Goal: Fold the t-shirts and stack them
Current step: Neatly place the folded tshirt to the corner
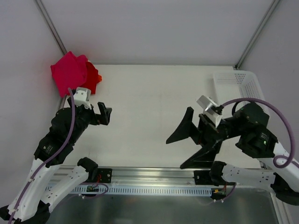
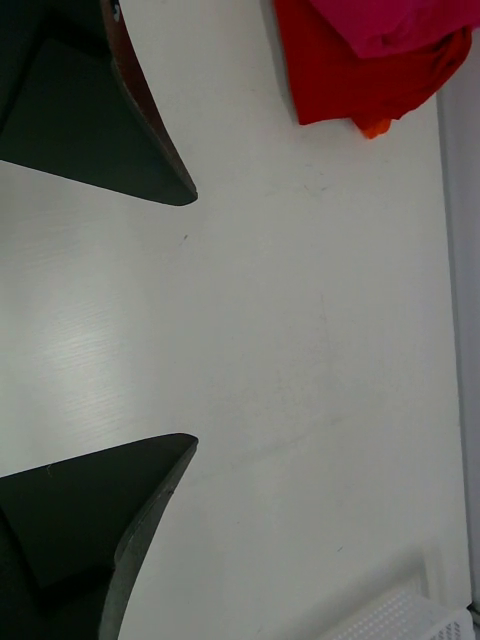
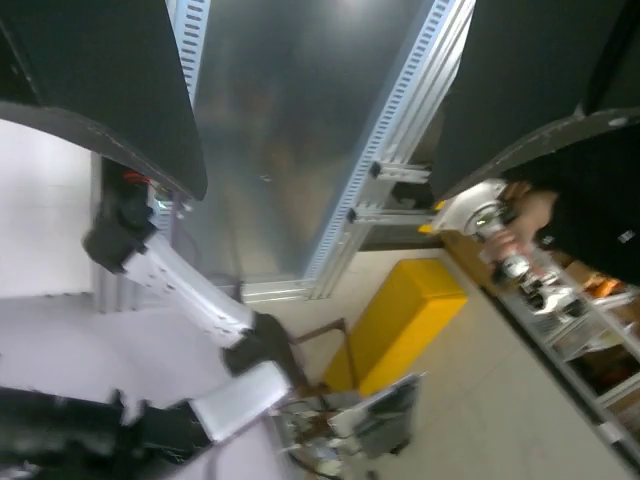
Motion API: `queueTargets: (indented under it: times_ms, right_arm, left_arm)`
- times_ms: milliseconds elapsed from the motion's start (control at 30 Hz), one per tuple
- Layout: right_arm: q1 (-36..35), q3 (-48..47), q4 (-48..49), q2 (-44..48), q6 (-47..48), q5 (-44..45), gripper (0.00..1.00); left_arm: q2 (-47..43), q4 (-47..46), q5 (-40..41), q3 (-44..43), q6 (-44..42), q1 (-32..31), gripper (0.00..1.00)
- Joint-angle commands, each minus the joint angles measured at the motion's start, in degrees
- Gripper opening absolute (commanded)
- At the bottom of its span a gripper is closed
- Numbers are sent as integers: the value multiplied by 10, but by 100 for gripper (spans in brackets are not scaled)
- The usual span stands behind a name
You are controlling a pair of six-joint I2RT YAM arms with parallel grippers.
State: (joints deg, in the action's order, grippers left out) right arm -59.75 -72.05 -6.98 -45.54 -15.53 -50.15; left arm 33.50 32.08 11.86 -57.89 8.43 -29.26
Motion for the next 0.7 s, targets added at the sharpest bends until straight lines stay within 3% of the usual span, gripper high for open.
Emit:
queueTargets:
  times_ms: [0,133,200,300,467,667]
  right_arm:
    - [-77,-72,-342,-69,174,471,99]
    - [-140,-56,-521,-160,158,923,100]
    - [-141,-19,-575,-200,105,972,99]
    - [-154,26,-567,-212,53,1043,100]
    - [-164,132,-517,-131,-20,1133,100]
    - [-164,220,-508,7,-71,1144,99]
  left_arm:
    - [-17,-12,127,10,25,-2,99]
    - [-25,-11,187,28,36,-1,99]
    - [-32,-12,158,37,45,0,99]
    - [-44,-12,123,42,47,6,99]
    - [-52,-12,101,52,35,17,99]
    - [-83,-13,99,65,21,44,99]
